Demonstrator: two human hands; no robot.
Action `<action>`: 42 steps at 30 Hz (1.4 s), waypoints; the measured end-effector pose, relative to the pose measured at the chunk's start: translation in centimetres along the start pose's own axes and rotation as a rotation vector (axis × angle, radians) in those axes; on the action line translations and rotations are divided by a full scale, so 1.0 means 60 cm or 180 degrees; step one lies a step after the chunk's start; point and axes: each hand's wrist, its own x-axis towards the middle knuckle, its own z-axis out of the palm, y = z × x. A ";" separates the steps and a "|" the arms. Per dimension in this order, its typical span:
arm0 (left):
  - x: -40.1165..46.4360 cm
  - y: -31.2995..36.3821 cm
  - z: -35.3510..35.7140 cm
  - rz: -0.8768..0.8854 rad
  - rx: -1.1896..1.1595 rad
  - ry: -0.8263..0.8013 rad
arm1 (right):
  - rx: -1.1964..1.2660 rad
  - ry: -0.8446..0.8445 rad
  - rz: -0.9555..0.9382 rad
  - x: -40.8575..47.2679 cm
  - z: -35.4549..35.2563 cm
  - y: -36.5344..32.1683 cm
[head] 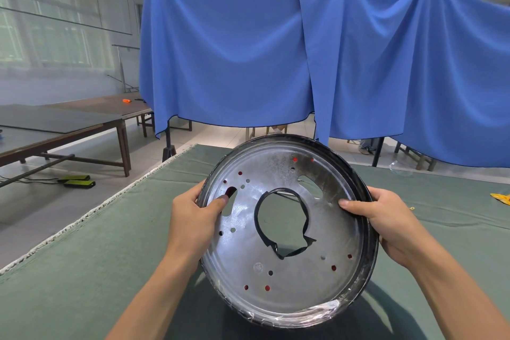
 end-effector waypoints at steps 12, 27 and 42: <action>-0.001 0.001 -0.002 -0.0013 -0.0022 -0.0017 | 0.0179 0.0040 0.0020 0.003 0.002 0.004; -0.005 0.004 0.001 0.0065 -0.0091 -0.0055 | 0.0179 0.0020 0.0091 0.004 0.000 0.006; 0.000 0.000 -0.007 -0.0190 -0.0062 0.0043 | 0.0031 0.0128 -0.0050 -0.004 0.011 -0.005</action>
